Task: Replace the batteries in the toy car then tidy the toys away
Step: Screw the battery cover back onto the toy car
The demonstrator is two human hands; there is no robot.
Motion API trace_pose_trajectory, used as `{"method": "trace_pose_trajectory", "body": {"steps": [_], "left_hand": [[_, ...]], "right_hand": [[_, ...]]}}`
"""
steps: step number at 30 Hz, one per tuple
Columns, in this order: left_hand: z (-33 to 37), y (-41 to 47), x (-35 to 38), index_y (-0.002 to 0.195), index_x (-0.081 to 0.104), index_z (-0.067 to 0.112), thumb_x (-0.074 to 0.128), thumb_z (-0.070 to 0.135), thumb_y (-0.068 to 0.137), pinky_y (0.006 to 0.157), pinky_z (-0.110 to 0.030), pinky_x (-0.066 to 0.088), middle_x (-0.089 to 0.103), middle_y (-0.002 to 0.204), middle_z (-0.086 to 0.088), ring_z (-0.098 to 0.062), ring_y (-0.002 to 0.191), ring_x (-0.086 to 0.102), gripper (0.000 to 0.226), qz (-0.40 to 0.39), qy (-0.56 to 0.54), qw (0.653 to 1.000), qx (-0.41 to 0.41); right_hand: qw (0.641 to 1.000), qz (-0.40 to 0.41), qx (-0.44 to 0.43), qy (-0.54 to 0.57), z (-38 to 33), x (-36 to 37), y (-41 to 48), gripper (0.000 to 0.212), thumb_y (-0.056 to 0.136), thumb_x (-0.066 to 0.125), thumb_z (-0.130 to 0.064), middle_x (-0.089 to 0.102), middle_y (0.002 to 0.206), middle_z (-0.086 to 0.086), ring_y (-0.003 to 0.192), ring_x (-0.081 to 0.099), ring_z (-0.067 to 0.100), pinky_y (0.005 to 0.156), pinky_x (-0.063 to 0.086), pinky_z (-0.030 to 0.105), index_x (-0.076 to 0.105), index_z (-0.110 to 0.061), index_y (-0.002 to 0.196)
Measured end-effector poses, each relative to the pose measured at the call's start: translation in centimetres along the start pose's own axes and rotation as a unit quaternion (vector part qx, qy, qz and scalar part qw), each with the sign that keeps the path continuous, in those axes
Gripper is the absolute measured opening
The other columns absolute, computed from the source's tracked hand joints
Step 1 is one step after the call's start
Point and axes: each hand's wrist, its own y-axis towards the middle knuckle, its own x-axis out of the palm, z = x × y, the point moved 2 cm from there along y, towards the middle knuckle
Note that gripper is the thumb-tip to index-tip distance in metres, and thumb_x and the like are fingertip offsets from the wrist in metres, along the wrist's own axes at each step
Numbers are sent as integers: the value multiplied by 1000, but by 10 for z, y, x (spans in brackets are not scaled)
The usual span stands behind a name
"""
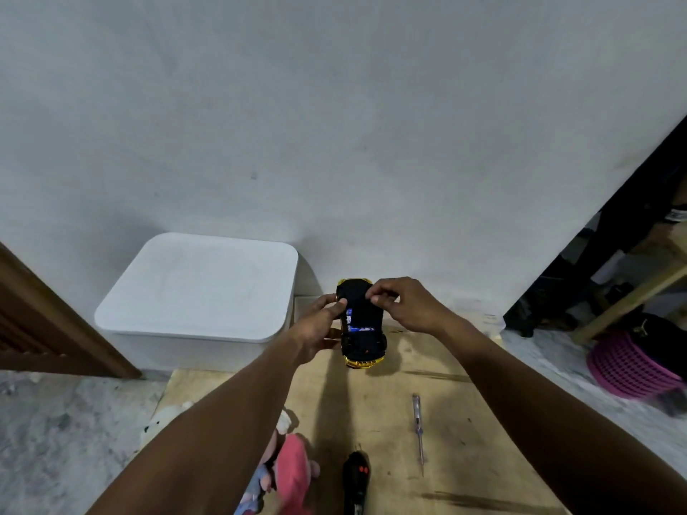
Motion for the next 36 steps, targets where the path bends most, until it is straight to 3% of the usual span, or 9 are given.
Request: {"method": "trace_pose_trajectory", "body": {"steps": [6,11,14,17,20,23,26,31,36], "left_hand": [[0,-2,1,122,59,27,54,32,100,80,-43,51,69,109,-6,-28,78,64,23,-7,12,1000,5],[-4,-1,2,120,62,25,57,31,99,81,-46,53,69,111,-9,-30,78,63,22,-3,4,1000,6],[-5,0,2,121,61,23,57,30,99,85,-50,55,69,111,-10,-32,78,64,22,5,-15,1000,10],[-5,-1,2,121,61,25,56,30,99,80,-45,55,71,107,-6,-29,77,66,22,11,-29,999,17],[-4,-2,2,123,60,28,55,31,99,82,-45,55,69,117,-4,-29,83,67,24,12,-43,999,21],[-1,-3,2,125,59,29,50,30,100,85,-48,56,69,121,-4,-30,89,67,27,7,-65,998,17],[1,-6,1,125,62,28,46,30,98,78,-43,56,70,120,-5,-30,87,64,32,-9,-77,997,14],[0,-7,0,125,57,28,71,24,87,75,-43,59,71,112,-12,-31,85,71,41,-9,-9,1000,25],[-2,-5,2,128,54,24,74,19,87,66,-38,57,74,104,-12,-28,81,72,46,8,4,999,47]], "right_hand": [[998,-34,7,-44,-3,10,1,15,98,57,-14,67,99,-2,98,62,22,87,50,36,71,-17,104],[995,-26,1,-94,1,15,-1,15,96,59,-18,61,92,-7,82,56,14,83,48,38,70,-22,106],[993,17,-6,-113,3,23,-6,27,92,65,-21,61,98,-6,77,49,8,83,46,32,67,-27,119],[992,101,19,-69,2,30,-13,44,87,71,-23,65,97,-11,79,53,9,85,50,35,61,-32,128],[980,188,45,-46,-2,37,-16,43,78,78,-26,68,94,-15,85,58,11,88,49,42,66,-33,119],[967,248,57,28,-4,43,-19,53,74,82,-22,63,114,-10,100,58,14,90,50,37,62,-31,123],[956,222,124,147,-1,44,-20,64,76,82,-15,61,119,-4,96,65,19,85,55,35,52,-32,130],[946,188,160,210,8,47,-21,63,74,82,-10,68,106,-1,87,71,23,72,59,35,53,-34,124],[960,209,116,149,4,48,-23,50,74,82,-12,62,111,-3,86,66,17,69,54,27,57,-29,114]]}}
